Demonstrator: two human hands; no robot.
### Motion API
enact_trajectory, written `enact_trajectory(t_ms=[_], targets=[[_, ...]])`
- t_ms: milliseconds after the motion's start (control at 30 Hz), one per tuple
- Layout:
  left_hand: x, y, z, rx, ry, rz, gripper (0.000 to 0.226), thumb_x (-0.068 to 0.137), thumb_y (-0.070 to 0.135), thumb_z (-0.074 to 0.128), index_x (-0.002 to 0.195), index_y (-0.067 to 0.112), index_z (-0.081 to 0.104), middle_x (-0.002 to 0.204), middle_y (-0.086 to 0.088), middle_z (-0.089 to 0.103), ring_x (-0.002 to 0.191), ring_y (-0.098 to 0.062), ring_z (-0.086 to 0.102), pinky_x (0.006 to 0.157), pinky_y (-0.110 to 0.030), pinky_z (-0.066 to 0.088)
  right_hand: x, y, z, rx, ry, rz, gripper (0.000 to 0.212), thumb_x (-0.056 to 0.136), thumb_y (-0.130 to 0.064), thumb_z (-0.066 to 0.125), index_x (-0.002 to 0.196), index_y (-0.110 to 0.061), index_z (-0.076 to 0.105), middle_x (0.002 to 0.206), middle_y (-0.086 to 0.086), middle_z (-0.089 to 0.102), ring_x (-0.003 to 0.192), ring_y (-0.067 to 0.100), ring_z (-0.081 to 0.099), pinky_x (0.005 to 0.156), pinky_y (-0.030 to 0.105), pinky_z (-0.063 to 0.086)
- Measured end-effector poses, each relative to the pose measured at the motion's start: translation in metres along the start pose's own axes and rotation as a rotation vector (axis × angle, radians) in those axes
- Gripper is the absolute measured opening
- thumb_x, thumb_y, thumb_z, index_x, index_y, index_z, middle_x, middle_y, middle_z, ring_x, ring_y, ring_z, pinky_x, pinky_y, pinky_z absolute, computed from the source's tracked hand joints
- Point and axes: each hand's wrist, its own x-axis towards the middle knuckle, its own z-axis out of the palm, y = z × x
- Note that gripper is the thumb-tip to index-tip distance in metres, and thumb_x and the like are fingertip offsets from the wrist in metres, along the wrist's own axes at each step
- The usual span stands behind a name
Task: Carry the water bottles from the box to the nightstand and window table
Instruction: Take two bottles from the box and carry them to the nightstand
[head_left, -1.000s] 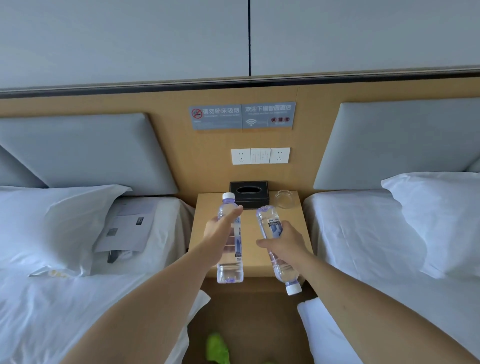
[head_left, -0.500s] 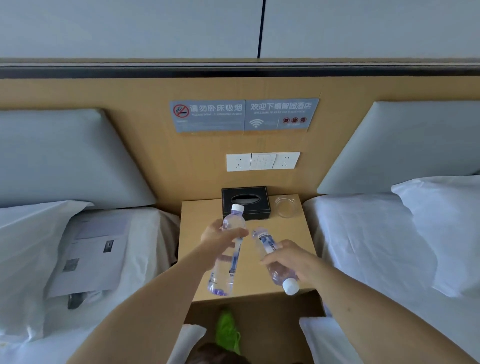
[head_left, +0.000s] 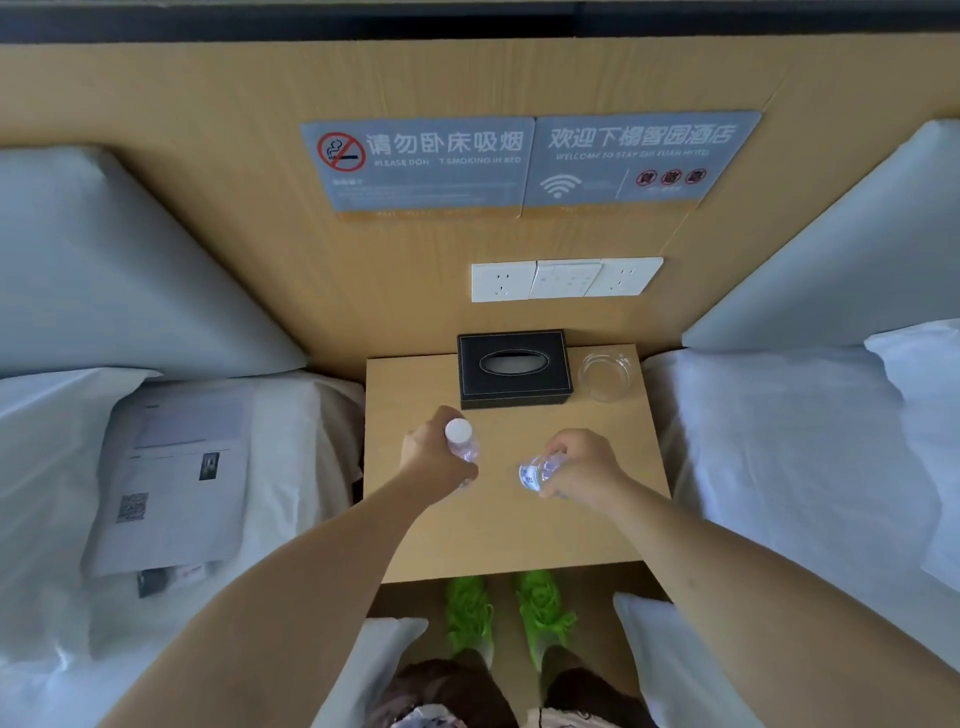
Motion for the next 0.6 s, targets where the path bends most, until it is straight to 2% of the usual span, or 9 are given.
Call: enact_trajectory(t_ms=[67, 167, 200, 233, 333, 400, 533, 600], targets=[[0.007, -0.002, 0.004, -0.081, 0.052, -0.013, 0.054, 0.071, -0.001, 0.078, 0.109, 0.025, 0.05, 0.101, -0.003, 0.063, 0.079, -0.019, 0.059, 0.05, -0.027, 0.051, 0.018, -0.003, -0.001, 0.012, 0.039, -0.081, 0.038, 0.075, 0.002, 0.074, 0.111, -0.008, 0.069, 0.111, 0.006, 0.068, 0.09, 0.019, 0.063, 0.069, 0.024, 0.051], [0.023, 0.0, 0.01, -0.083, 0.086, 0.004, 0.052, 0.072, -0.005, 0.075, 0.109, 0.024, 0.052, 0.106, -0.005, 0.065, 0.092, -0.029, 0.065, 0.063, -0.04, 0.06, 0.04, -0.005, -0.002, 0.0, 0.061, -0.165, 0.038, 0.081, -0.001, 0.068, 0.119, -0.008, 0.066, 0.101, 0.0, 0.065, 0.083, 0.016, 0.062, 0.066, 0.017, 0.046], [0.03, 0.0, 0.011, -0.07, 0.092, 0.016, 0.052, 0.071, -0.006, 0.075, 0.11, 0.024, 0.056, 0.107, -0.004, 0.065, 0.095, -0.029, 0.064, 0.065, -0.039, 0.06, 0.046, -0.005, -0.002, -0.006, 0.068, -0.192, 0.037, 0.081, -0.003, 0.071, 0.118, -0.008, 0.066, 0.098, 0.0, 0.064, 0.083, 0.017, 0.061, 0.065, 0.019, 0.044], [0.036, 0.0, 0.011, -0.05, 0.098, 0.03, 0.053, 0.069, -0.006, 0.077, 0.11, 0.024, 0.06, 0.109, -0.002, 0.064, 0.097, -0.028, 0.063, 0.064, -0.033, 0.058, 0.052, -0.007, -0.002, -0.009, 0.082, -0.215, 0.034, 0.081, -0.006, 0.074, 0.113, -0.008, 0.066, 0.096, 0.0, 0.064, 0.084, 0.02, 0.061, 0.064, 0.022, 0.043], [0.054, -0.002, 0.014, 0.006, 0.105, 0.025, 0.057, 0.067, -0.005, 0.08, 0.113, 0.025, 0.068, 0.119, 0.003, 0.052, 0.101, -0.02, 0.055, 0.056, -0.005, 0.04, 0.069, -0.014, -0.006, -0.003, 0.141, -0.287, 0.027, 0.076, -0.006, 0.077, 0.101, -0.006, 0.066, 0.091, 0.0, 0.061, 0.084, 0.023, 0.058, 0.064, 0.029, 0.043], [0.063, -0.004, 0.017, 0.023, 0.113, 0.041, 0.058, 0.067, -0.006, 0.08, 0.115, 0.025, 0.07, 0.119, 0.003, 0.052, 0.099, -0.017, 0.053, 0.056, 0.001, 0.038, 0.08, -0.021, -0.008, -0.028, 0.157, -0.326, 0.028, 0.074, -0.004, 0.079, 0.099, -0.007, 0.069, 0.098, 0.004, 0.059, 0.086, 0.021, 0.056, 0.063, 0.027, 0.041], [0.077, -0.007, 0.023, 0.045, 0.138, 0.114, 0.059, 0.067, -0.007, 0.081, 0.118, 0.02, 0.072, 0.116, 0.005, 0.056, 0.096, -0.016, 0.054, 0.06, 0.006, 0.035, 0.095, -0.026, -0.014, 0.018, 0.143, -0.376, 0.025, 0.071, -0.001, 0.078, 0.09, -0.017, 0.07, 0.093, -0.003, 0.062, 0.085, 0.017, 0.058, 0.057, 0.008, 0.035], [0.081, -0.006, 0.027, 0.064, 0.147, 0.148, 0.06, 0.069, -0.01, 0.078, 0.122, 0.018, 0.071, 0.116, 0.005, 0.055, 0.095, -0.016, 0.054, 0.059, 0.006, 0.035, 0.1, -0.028, -0.016, -0.003, 0.13, -0.413, 0.03, 0.072, -0.002, 0.078, 0.095, -0.018, 0.072, 0.094, -0.003, 0.07, 0.089, 0.019, 0.062, 0.061, 0.009, 0.039]])
